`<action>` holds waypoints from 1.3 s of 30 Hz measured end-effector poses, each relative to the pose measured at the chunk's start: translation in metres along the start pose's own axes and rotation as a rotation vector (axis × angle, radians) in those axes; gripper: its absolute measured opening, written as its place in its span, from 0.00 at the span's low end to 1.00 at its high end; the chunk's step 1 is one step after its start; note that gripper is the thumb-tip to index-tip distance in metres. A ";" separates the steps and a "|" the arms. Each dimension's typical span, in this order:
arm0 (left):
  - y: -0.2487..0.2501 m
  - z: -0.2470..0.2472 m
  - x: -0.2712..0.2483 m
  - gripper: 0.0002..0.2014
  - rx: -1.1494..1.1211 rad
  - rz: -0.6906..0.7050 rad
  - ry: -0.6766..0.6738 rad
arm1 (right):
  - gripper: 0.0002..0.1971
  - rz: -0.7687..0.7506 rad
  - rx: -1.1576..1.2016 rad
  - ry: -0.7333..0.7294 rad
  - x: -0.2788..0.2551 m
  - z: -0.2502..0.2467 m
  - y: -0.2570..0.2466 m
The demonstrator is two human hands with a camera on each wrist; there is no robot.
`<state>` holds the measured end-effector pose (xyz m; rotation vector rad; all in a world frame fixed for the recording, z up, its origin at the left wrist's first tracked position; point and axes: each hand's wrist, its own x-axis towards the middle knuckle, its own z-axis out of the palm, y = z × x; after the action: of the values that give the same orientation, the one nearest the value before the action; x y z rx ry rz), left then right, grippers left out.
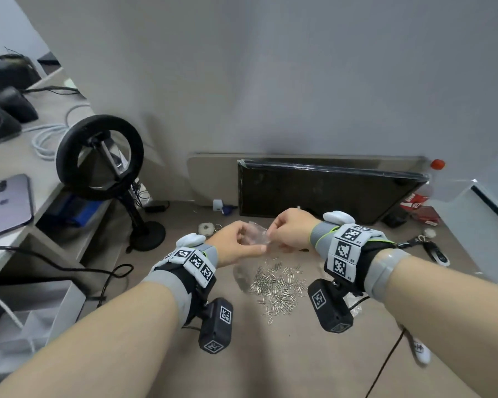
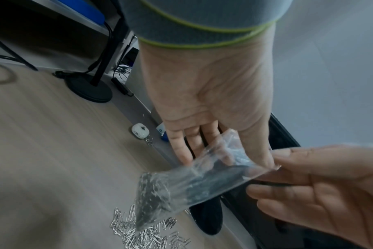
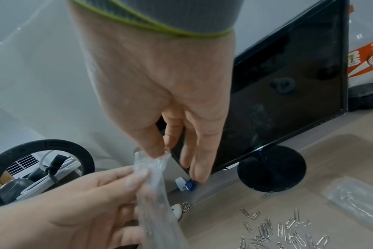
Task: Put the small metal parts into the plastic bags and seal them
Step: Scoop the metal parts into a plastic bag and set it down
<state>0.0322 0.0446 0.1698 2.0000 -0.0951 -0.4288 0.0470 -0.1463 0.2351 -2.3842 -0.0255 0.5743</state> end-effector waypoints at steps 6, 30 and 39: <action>-0.003 -0.007 -0.002 0.07 -0.062 0.092 0.179 | 0.05 -0.185 0.099 0.141 0.005 0.004 0.023; -0.020 -0.007 -0.022 0.06 -0.436 0.062 0.392 | 0.17 -0.169 1.024 -0.133 0.024 0.046 0.033; -0.101 -0.006 -0.029 0.12 -0.316 -0.084 0.385 | 0.02 -0.038 0.831 -0.257 0.059 0.132 0.043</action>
<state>-0.0051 0.1027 0.0907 1.7424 0.2823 -0.0963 0.0406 -0.0882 0.0955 -1.4974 0.0470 0.6998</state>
